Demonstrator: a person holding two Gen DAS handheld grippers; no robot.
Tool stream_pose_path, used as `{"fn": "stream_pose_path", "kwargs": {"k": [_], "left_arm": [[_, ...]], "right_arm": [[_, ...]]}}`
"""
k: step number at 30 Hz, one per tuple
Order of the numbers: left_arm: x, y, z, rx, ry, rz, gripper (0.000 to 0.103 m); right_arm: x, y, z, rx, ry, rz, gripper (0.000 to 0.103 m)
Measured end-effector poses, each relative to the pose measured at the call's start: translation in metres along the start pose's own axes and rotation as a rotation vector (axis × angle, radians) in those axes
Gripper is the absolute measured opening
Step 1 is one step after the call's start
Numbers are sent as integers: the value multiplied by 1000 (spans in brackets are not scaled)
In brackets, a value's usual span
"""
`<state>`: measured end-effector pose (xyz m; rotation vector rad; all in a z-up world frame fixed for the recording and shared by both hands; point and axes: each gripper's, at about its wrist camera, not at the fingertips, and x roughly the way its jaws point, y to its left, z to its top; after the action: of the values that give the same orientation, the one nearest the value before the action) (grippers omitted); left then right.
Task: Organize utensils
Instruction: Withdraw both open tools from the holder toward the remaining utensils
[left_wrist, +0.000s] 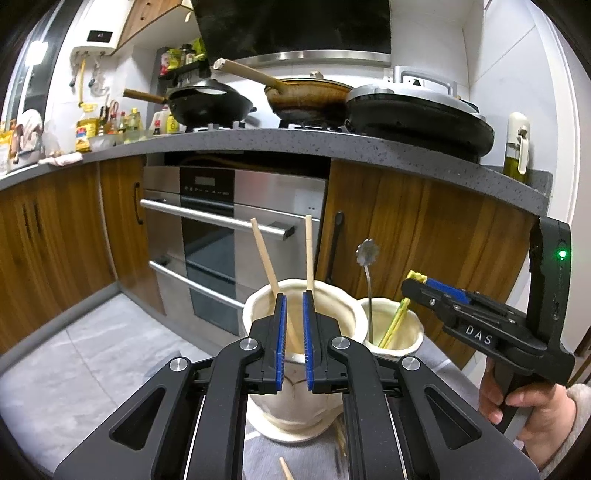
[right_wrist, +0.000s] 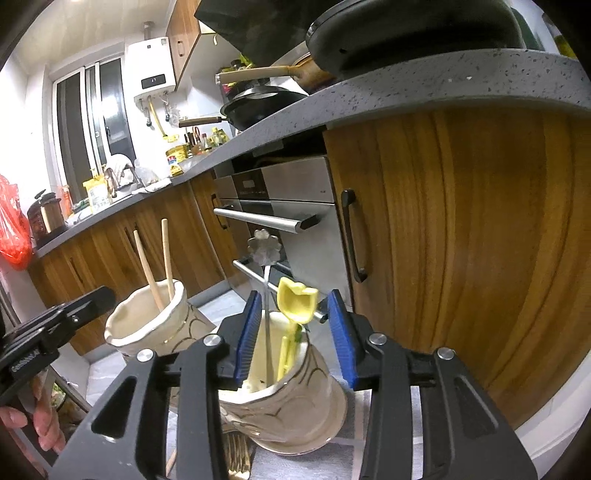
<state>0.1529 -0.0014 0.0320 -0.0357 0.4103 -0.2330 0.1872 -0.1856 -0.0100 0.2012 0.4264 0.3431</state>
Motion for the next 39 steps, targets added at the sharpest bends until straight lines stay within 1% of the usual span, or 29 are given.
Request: {"fn": "stream_pose_path", "kwargs": {"k": [1, 2, 5, 6, 7, 8, 9, 10, 11, 12, 13, 14, 15, 18, 21, 27, 32, 39], "left_arm": [[-2, 0, -1, 1, 2, 2, 10], [-4, 1, -2, 3, 6, 6, 10], [-9, 3, -4, 9, 16, 16, 17], [-13, 4, -5, 10, 18, 22, 24], [-16, 6, -6, 8, 19, 28, 36], [-19, 7, -8, 6, 19, 34, 43], [-23, 8, -9, 4, 16, 40, 56], [-29, 9, -11, 1, 11, 48, 65], [-32, 10, -12, 2, 11, 52, 69], [-35, 10, -14, 4, 12, 58, 78], [-40, 10, -17, 8, 12, 71, 85], [-43, 10, -18, 11, 12, 78, 88], [-47, 9, -21, 14, 13, 85, 91], [-56, 9, -29, 18, 29, 95, 94], [-61, 9, -41, 22, 72, 100, 95], [-66, 11, -66, 17, 150, 118, 95], [-67, 9, -86, 11, 216, 120, 95], [-67, 1, -107, 28, 294, 129, 95]], "right_arm": [[-2, -1, 0, 6, -1, -4, 40], [-5, -3, 1, 13, -5, -5, 48], [-16, -6, 1, 17, -18, -10, 58], [-21, -6, 1, 10, -22, -16, 60], [-25, -5, 1, 5, -25, -19, 67], [-30, -5, 0, -1, -30, -21, 74], [-36, -5, -1, -9, -34, -21, 76], [-40, -5, -3, -16, -36, -21, 78], [-45, -4, -4, -28, -36, -25, 83], [-49, -4, -5, -36, -35, -29, 87], [-55, -3, -7, -45, -35, -32, 96], [-61, -3, -10, -48, -35, -29, 98], [-66, -3, -12, -51, -31, -25, 98], [-76, -2, -20, -71, -6, -28, 98], [-86, 0, -31, -94, 18, -48, 98], [-101, -5, -49, -80, 76, -59, 98], [-106, -7, -63, -82, 116, -71, 98], [-107, -8, -84, -96, 191, -85, 98]]}}
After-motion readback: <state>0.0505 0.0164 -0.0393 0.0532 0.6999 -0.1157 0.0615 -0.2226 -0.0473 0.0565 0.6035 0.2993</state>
